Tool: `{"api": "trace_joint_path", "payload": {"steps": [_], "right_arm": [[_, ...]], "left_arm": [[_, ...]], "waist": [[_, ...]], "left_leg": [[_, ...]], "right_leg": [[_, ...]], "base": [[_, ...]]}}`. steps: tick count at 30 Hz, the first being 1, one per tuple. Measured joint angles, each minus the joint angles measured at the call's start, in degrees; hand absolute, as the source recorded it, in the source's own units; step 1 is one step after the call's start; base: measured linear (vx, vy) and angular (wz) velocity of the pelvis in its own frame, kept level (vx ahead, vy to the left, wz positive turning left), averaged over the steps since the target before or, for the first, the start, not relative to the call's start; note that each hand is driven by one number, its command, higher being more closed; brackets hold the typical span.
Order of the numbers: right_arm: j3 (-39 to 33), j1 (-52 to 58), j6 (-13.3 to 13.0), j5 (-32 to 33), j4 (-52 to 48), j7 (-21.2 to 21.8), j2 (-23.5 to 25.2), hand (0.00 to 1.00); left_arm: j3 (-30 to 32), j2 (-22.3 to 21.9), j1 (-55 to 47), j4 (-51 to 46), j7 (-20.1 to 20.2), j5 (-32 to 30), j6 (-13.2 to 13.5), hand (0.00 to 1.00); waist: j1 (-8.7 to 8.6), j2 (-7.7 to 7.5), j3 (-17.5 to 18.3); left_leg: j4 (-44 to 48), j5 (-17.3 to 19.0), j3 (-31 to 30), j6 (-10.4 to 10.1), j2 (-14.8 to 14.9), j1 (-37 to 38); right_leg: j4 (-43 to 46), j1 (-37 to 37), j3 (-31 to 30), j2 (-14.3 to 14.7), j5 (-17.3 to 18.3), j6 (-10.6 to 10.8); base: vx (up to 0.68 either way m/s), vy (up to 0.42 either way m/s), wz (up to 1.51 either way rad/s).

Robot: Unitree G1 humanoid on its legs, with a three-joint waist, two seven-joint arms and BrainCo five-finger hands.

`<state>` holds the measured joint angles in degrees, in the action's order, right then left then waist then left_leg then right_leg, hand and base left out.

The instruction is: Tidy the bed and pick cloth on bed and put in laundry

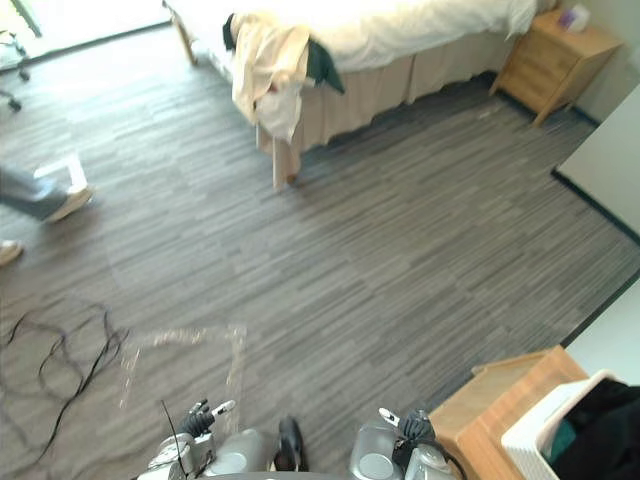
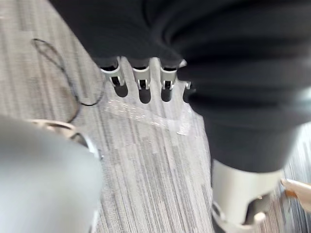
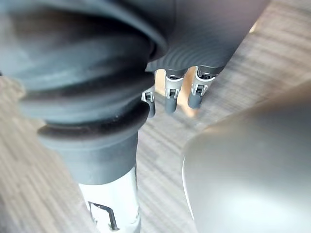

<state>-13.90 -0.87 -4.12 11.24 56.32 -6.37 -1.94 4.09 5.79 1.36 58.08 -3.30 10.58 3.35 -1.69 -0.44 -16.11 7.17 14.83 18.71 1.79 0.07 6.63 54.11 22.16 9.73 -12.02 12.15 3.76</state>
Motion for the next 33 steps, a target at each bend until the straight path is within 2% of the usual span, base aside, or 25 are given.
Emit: {"api": "trace_joint_path", "payload": {"steps": [1,2,4,6,7,8,9,10,11,12,13,15,17,20,21,22,23,24,25,26,27,28,30,31,33], "right_arm": [[-1.6,-1.2,0.0,0.3,-0.3,-0.1,0.0,0.0],[-1.8,-1.5,0.0,0.8,-0.3,-0.3,-0.3,0.0],[-1.8,-1.5,-0.2,2.1,-0.1,-1.1,-0.3,0.0],[-1.1,-0.9,-0.4,2.2,-0.1,-1.1,-0.5,0.0],[-0.8,-0.2,-0.3,2.2,0.6,-0.9,-1.2,0.0],[-0.8,-0.2,-0.4,2.1,0.9,-0.9,-2.2,0.0],[-0.8,-0.5,-0.4,2.1,0.8,-0.9,-3.2,0.0],[-0.6,-0.9,-0.3,1.8,0.8,-1.0,-3.9,0.0],[0.1,-1.5,0.2,1.6,1.3,-1.2,-4.5,0.0],[1.3,-1.7,0.6,1.6,2.1,-1.3,-4.4,0.0],[1.8,-2.0,0.7,1.6,2.6,-1.3,-4.0,0.0],[3.3,-2.8,0.6,1.6,2.8,-1.3,-3.2,0.0],[3.2,-4.4,0.6,1.5,2.9,-1.3,-3.1,0.0],[1.2,-5.5,0.7,-0.1,2.8,-1.4,-3.2,0.0],[0.2,-4.8,0.7,-0.4,2.6,-1.5,-3.5,0.0],[0.3,-3.4,0.7,-0.5,2.3,-2.4,-4.1,0.0],[0.3,-3.1,0.7,-0.5,2.2,-2.5,-4.2,0.0],[0.4,-1.2,0.8,-0.5,1.8,-2.7,-4.1,0.0],[0.2,0.7,1.0,-0.5,1.9,-2.9,-3.8,0.0],[0.0,1.5,1.0,-0.5,2.0,-3.1,-3.4,0.0],[-1.7,2.4,1.1,-0.6,2.0,-3.4,-2.6,0.0],[-2.9,2.6,1.2,-0.5,1.9,-3.6,-1.4,0.0],[-4.7,3.3,1.6,0.0,1.2,-4.0,-0.5,0.0],[-4.8,3.7,1.5,0.4,0.0,-4.4,-0.5,0.0],[-7.7,5.2,1.1,2.0,-8.7,-6.4,-0.6,0.0]], "left_arm": [[-0.1,-0.5,1.2,0.1,-0.1,0.0,-0.2,0.0],[0.1,-0.9,2.3,0.2,-0.5,0.0,-0.5,0.0],[-0.1,-0.7,4.5,0.2,-2.2,-0.8,1.2,0.0],[0.7,0.2,3.2,0.0,-3.0,-0.6,2.6,0.0],[2.2,0.2,1.7,-0.3,-2.9,-0.7,2.5,0.0],[3.7,-0.6,0.9,0.0,-2.9,-0.6,1.9,0.0],[4.5,-1.8,-1.0,0.0,-2.9,-0.6,1.8,0.0],[5.1,-2.3,-1.8,0.0,-2.9,-0.6,1.8,0.0],[5.6,-3.3,-2.9,0.0,-2.9,-0.4,1.4,0.0],[5.5,-3.6,-3.2,0.0,-2.9,0.0,1.3,0.0],[5.5,-3.7,-3.5,-0.4,-2.8,0.1,1.1,0.0],[5.3,-4.2,-3.6,-2.6,-2.4,0.7,1.6,0.0],[5.4,-4.1,-3.6,-4.2,-2.2,1.1,2.2,0.0],[5.4,-4.6,-2.7,-4.2,-2.1,2.3,2.2,0.0],[5.3,-4.8,-2.4,-4.0,-2.1,2.3,2.1,0.0],[5.3,-5.3,-2.7,-3.9,-2.1,2.3,2.0,0.0],[5.2,-5.3,-2.8,-3.8,-2.1,2.2,2.0,0.0],[5.5,-5.2,-3.6,-3.4,-2.0,2.3,2.0,0.0],[5.5,-4.5,-3.8,-2.8,-2.0,2.2,2.0,0.0],[5.5,-4.0,-3.6,-1.9,-2.1,2.2,1.9,0.0],[5.3,-3.5,-3.4,-1.5,-2.0,2.2,1.9,0.0],[5.2,-3.2,-3.4,-1.5,-2.3,2.2,1.8,0.0],[4.9,-2.4,-3.5,-0.3,-3.0,2.2,1.0,0.0],[4.9,-2.4,-3.5,0.2,-3.2,2.1,0.9,0.0],[5.0,-2.6,-3.1,0.4,-3.5,2.1,1.0,0.0]], "waist": [[-0.82,0.82,-0.5],[-1.12,0.96,-0.7],[-1.64,0.99,-1.5],[-2.45,0.12,-0.8],[-2.65,0.41,0.4],[-2.28,2.32,0.9],[-1.88,5.17,1.0],[-1.69,6.56,1.0],[-0.73,8.25,0.4],[0.37,7.96,-0.5],[1.12,6.77,-1.3],[2.49,4.57,-1.6],[3.17,3.28,-1.5],[3.65,3.42,-1.8],[3.84,3.47,-1.7],[4.02,4.46,-1.1],[4.04,4.59,-0.9],[4.11,4.97,0.3],[3.95,2.76,2.4],[3.71,1.53,3.3],[3.39,1.06,3.9],[2.36,-0.11,3.7],[0.47,-0.54,3.0],[0.06,-0.3,2.9],[-0.78,2.03,2.5]], "left_leg": [[-2.0,0.2,-0.6,-0.5,0.5,1.9],[-3.3,0.3,-0.3,-1.2,1.1,3.9],[-4.9,1.9,-1.5,-3.9,0.7,8.2],[-4.5,3.3,-2.5,-6.4,1.2,13.2],[-2.4,4.4,-3.5,-8.2,2.4,15.7],[3.4,4.8,-3.6,-8.9,5.0,14.3],[16.4,2.8,-4.1,-10.3,9.5,9.7],[24.8,-0.6,-4.4,-9.2,12.0,6.4],[40.3,-6.9,-4.5,-6.7,16.3,0.0],[51.6,-6.1,-4.3,-6.0,19.0,-4.6],[55.9,-5.4,-3.7,-6.3,19.0,-6.7],[55.6,-4.9,-0.5,-6.2,17.4,-12.4],[49.9,-3.9,0.9,-6.3,14.9,-17.4],[27.5,-3.7,5.8,-5.8,11.9,-22.4],[16.8,-5.3,10.0,-5.1,10.8,-22.0],[7.8,-8.7,15.1,-1.8,10.8,-22.2],[7.0,-9.2,15.8,-1.0,11.0,-22.3],[7.2,-12.2,16.3,3.8,11.1,-22.9],[9.0,-14.9,16.2,6.2,9.4,-22.9],[8.9,-14.1,15.9,6.6,7.9,-22.6],[7.4,-12.7,14.2,7.1,5.1,-20.6],[5.3,-11.8,12.2,6.8,2.5,-17.4],[2.3,-11.0,8.1,6.1,0.0,-10.8],[1.5,-11.0,7.1,6.1,-0.3,-8.6],[0.2,-10.0,2.5,3.7,0.8,-2.7]], "right_leg": [[-13.0,2.4,4.1,1.5,-0.5,-0.8],[-26.4,2.3,6.9,2.8,-3.8,-0.5],[-42.6,2.9,9.4,3.7,-9.7,-0.2],[-44.2,3.3,9.0,4.5,-11.4,-3.2],[-41.1,3.2,7.2,6.0,-18.0,-8.6],[-37.4,3.8,7.3,6.9,-19.4,-9.6],[-35.4,2.9,8.0,9.0,-17.6,-9.8],[-36.0,1.4,8.4,10.8,-16.1,-10.4],[-38.5,-2.9,7.7,14.0,-14.8,-11.7],[-41.3,-8.7,7.0,15.8,-14.3,-12.3],[-42.9,-13.0,5.7,16.0,-14.0,-12.6],[-47.4,-21.2,2.5,15.5,-13.5,-12.7],[-50.5,-25.2,0.2,14.3,-11.2,-10.2],[-55.3,-32.1,-0.6,12.6,-8.8,-6.6],[-56.8,-35.3,-0.2,11.7,-7.2,-4.8],[-57.4,-38.3,0.2,11.7,-4.6,-3.1],[-57.3,-38.9,0.4,11.8,-3.6,-2.9],[-55.3,-40.6,1.1,11.5,0.5,-1.5],[-48.6,-39.6,1.5,9.1,4.0,1.8],[-42.9,-37.3,2.3,7.2,4.8,3.1],[-27.2,-30.9,2.5,4.1,3.4,5.2],[-10.5,-24.0,0.0,1.9,-2.1,6.7],[-0.2,-18.9,-0.9,1.1,0.4,5.7],[-0.6,-17.9,-0.4,1.0,1.4,5.2],[-13.7,-14.6,-0.8,4.2,4.4,3.3]], "base": [[0.55,-0.051,0.48],[0.57,-0.065,0.45],[0.6,-0.133,0.64],[0.85,-0.266,0.68],[0.87,-0.319,0.3],[1.03,-0.44,0.06],[0.64,-0.308,-0.19],[0.81,-0.359,-0.42],[0.82,-0.283,-0.52],[0.96,-0.304,-0.56],[0.89,-0.257,-0.47],[0.74,-0.183,-0.43],[0.51,-0.07,-0.55],[0.59,0.012,-0.44],[0.71,0.119,-0.14],[0.59,0.11,-0.11],[0.74,0.227,-0.09],[0.71,0.264,0.1],[0.86,0.313,0.27],[0.76,0.309,0.52],[0.73,0.328,0.77],[0.71,0.319,0.91],[0.59,0.174,1.09],[0.59,0.092,1.14],[0.58,0.003,1.2]]}}
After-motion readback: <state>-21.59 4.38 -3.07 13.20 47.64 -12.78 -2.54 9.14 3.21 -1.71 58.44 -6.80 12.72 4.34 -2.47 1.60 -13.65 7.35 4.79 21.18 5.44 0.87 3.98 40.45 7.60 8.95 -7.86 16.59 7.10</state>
